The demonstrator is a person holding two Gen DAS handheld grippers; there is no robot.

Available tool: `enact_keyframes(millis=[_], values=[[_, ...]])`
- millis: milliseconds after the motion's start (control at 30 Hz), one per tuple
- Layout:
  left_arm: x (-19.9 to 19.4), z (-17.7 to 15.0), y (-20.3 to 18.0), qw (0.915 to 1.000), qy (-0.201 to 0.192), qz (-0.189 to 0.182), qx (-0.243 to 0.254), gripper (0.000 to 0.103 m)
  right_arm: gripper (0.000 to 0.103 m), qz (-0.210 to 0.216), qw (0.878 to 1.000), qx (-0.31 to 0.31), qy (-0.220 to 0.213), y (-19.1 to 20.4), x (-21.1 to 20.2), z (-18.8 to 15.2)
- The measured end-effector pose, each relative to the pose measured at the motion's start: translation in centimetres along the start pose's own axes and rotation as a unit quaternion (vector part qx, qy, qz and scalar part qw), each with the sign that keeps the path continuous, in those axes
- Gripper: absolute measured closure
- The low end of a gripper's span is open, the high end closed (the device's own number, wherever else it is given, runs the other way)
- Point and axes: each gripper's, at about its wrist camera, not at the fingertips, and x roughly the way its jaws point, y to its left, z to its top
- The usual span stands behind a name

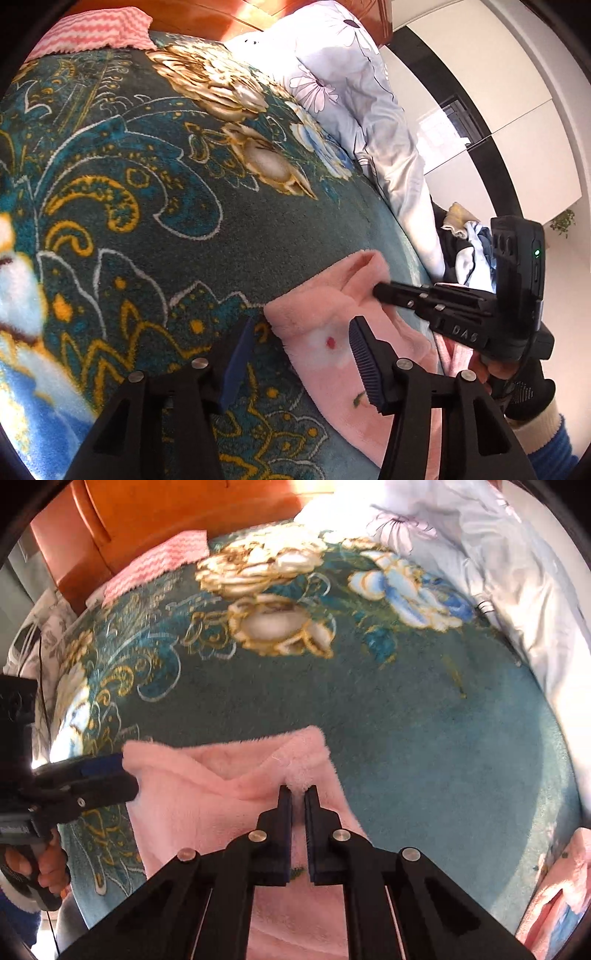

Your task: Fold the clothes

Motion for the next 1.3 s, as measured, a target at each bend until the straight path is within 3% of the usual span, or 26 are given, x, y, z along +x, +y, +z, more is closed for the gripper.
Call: enact_keyframes(millis=[167,267,467,600,633,667,733,767,933,1133,1233,1300], values=[[1.3,0.8,-0.3,1.0000,-0.004,-0.006,-0.003,0.040,0.097,-0.036,0.999,0.008,-0.026,-2.3,-3.0,2.8],[2.2,1.4,-0.8,0.9999,-0.004,-0.011,-0.004,0.039,0.097,-0.035,0.999,0.011,-0.021,-2.9,-3.4,3.6],[4.8,2.3,-1.8,0.9995,0.018,-0.025,-0.008,0.039,0.097,-0.012,0.998,0.011,-0.056,-2.7,-5.8,3.8],[5.4,2.2,-2.1,0.9986,0.000,-0.045,-0.027,0.044,0.097,-0.011,0.998,0.003,-0.062,-2.2,-7.1,3.7],[5.6,2.1,-2.0,0.9981,0.000,-0.048,-0.038,0.055,0.097,-0.011,0.998,0.005,-0.062,-2.2,-7.3,3.7],[5.7,1.9,-1.9,0.9975,-0.001,-0.051,-0.049,0.077,0.097,-0.014,0.998,0.008,-0.062,-2.3,-7.5,3.6],[6.0,1.7,-1.6,0.9959,-0.002,-0.057,-0.071,0.092,0.097,-0.015,0.998,0.018,-0.064,-2.7,-7.9,3.6],[6.0,1.5,-1.6,0.9952,-0.006,-0.058,-0.078,0.094,0.097,-0.014,0.998,0.020,-0.065,-2.7,-8.2,3.4],[2.0,0.3,-2.8,0.9946,-0.062,-0.044,-0.070,0.097,0.097,-0.009,0.997,0.008,-0.073,-1.8,-9.8,2.8],[-9.1,-1.1,-5.3,0.9876,-0.156,0.018,-0.002,0.097,0.097,0.047,0.993,-0.050,-0.101,3.1,-12.1,3.8],[-11.6,-1.2,-3.9,0.9854,-0.162,0.051,-0.011,0.097,0.097,0.064,0.992,-0.067,-0.085,5.0,-9.7,5.4],[-11.0,-1.2,-2.4,0.9854,-0.151,0.077,-0.021,0.097,0.097,0.064,0.994,-0.062,-0.057,5.6,-6.5,6.1]])
